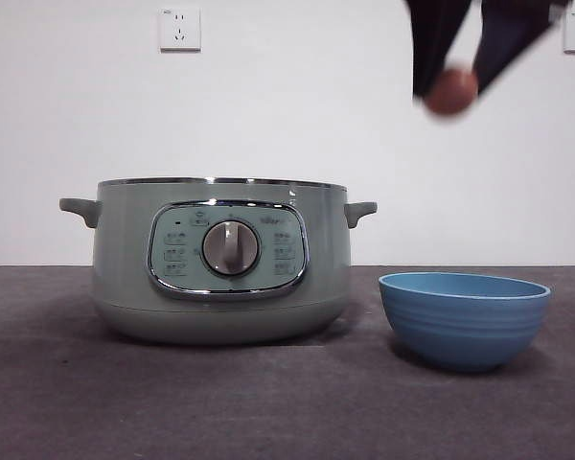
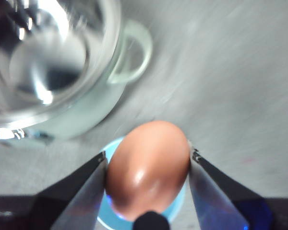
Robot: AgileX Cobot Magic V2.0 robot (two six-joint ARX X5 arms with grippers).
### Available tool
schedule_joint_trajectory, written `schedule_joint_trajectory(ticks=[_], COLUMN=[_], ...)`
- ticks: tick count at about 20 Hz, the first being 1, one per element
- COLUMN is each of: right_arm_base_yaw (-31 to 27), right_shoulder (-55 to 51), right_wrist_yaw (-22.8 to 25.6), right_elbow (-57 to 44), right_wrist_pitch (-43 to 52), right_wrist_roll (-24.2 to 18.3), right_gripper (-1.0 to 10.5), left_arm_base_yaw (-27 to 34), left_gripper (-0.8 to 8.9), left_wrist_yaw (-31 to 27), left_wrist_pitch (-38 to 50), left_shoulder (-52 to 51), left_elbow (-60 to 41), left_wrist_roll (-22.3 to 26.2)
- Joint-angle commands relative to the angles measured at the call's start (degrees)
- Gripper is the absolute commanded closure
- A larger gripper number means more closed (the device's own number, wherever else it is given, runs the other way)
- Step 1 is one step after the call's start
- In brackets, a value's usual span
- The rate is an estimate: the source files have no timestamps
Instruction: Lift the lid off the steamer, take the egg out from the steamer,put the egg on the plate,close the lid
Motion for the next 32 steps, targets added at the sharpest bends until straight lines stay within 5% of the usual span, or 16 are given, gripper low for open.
schedule_joint_trajectory(ticks=[1,7,19,22,23,32], right_arm_base_yaw=[-0.3,-0.7,-1.0,-1.0,-0.9,-0.9], right_shoulder=[0.3,1.9,11.3,11.2,10.7,-11.1], right_wrist_yaw=[-0.9,-3.7,-3.7,-3.7,-3.8,-3.3], right_elbow=[-9.5,-26.3,-27.3,-27.2,-27.2,-26.9], right_wrist_pitch=[7.1,24.2,28.1,28.1,28.1,27.0], right_wrist_roll=[1.3,1.4,-0.3,-0.2,-0.3,-1.1], right_gripper=[9.6,9.6,9.3,5.2,4.7,4.7], left_arm_base_yaw=[-0.2,-0.2,-0.2,-0.2,-0.2,-0.2], left_gripper=[8.21,8.21,8.21,8.21,8.21,8.21], left_wrist_yaw=[0.4,2.7,6.0,6.2,7.0,9.0], left_wrist_pitch=[3.6,7.1,17.3,19.9,21.1,30.4], left_shoulder=[0.5,6.1,19.6,25.4,27.2,40.3], left_elbow=[1.0,1.0,1.0,1.0,1.0,1.0], left_wrist_roll=[0.6,0.8,3.7,3.7,3.7,3.7])
